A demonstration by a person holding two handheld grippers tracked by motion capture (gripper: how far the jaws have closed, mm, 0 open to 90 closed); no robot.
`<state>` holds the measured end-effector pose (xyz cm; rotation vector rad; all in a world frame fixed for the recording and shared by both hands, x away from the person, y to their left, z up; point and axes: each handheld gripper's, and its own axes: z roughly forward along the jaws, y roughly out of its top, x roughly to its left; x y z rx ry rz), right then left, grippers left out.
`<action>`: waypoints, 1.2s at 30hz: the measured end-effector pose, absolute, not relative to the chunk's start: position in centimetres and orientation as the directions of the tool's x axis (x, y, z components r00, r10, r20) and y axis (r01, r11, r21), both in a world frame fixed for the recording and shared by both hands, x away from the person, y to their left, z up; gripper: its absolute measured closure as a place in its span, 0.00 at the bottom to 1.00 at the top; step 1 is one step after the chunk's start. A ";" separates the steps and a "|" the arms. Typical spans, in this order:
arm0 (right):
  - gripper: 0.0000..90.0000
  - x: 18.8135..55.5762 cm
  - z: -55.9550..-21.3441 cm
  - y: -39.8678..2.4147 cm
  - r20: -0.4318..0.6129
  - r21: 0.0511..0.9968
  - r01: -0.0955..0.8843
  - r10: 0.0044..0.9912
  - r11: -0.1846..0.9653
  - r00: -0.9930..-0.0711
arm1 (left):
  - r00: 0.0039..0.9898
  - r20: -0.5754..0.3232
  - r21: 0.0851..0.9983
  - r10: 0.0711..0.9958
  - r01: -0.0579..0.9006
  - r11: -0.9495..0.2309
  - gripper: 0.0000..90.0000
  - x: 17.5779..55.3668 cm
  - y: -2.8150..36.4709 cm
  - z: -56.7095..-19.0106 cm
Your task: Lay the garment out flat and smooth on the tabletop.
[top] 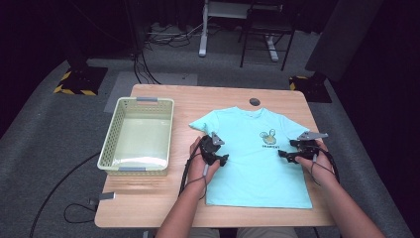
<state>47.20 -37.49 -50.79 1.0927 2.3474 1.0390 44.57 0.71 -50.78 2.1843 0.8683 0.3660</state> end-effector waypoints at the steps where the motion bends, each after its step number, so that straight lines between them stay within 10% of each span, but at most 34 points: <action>1: 0.24 47.3 -50.8 -37.4 -0.003 0.742 0.515 0.770 0.430 -0.638 | 0.731 -0.006 0.733 0.682 0.467 -0.494 0.35 44.7 0.7 -50.8; 36: 0.27 38.0 -42.2 -39.3 -0.053 0.796 0.394 0.703 0.459 -0.710 | 0.703 0.108 0.741 0.703 0.415 -0.529 0.29 34.3 3.5 -43.8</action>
